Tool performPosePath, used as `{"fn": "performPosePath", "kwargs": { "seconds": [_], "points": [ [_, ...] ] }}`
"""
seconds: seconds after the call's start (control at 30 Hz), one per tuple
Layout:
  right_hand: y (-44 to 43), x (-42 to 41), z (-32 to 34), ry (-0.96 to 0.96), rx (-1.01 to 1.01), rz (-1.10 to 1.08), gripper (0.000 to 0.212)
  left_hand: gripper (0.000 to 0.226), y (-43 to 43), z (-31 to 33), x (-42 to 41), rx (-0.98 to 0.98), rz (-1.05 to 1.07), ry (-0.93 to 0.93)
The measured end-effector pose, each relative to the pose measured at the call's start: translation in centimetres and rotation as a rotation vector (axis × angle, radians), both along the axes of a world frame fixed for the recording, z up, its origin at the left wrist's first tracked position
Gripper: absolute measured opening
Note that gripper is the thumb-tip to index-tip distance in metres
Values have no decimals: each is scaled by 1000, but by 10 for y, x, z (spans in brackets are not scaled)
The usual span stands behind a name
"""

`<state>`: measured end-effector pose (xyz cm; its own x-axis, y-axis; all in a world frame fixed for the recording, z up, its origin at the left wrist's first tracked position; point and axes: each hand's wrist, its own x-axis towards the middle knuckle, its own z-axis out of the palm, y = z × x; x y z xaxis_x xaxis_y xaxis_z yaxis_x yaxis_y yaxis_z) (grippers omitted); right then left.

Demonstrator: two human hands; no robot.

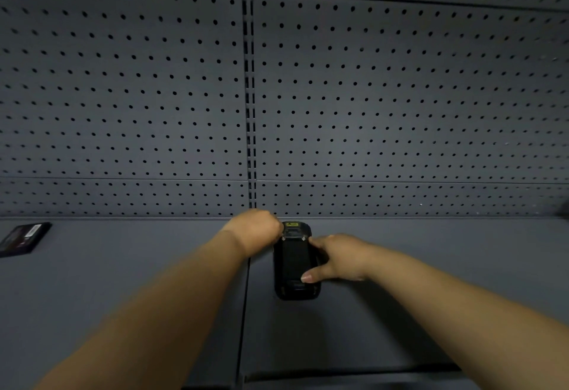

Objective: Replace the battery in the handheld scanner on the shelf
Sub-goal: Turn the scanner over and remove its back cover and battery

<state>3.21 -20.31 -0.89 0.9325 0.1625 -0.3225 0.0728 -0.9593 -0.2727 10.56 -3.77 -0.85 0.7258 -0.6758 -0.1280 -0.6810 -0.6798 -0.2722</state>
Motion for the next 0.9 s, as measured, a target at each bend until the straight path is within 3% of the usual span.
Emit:
{"fn": "performPosePath", "kwargs": {
  "seconds": [0.1, 0.23, 0.4, 0.57, 0.73, 0.9],
  "points": [
    [1, 1, 6, -24, 34, 2, 81, 30, 6, -3, -6, -194, 63, 93],
    [8, 7, 16, 5, -116, 59, 97, 66, 24, -6, -19, -350, 158, 369],
    [16, 12, 27, 42, -172, 64, 95, 120, 29, -13, -34, -317, 173, 512],
    [16, 19, 26, 43, -111, 18, 85, 133, 28, -17, -35, -265, 195, 448],
    [16, 29, 17, 60, 126, -117, 54, 132, 27, -18, -33, -331, 197, 447],
    [7, 26, 23, 65, 703, -285, 20, 130, 28, -18, -33, -442, 156, 513]
  ]
}}
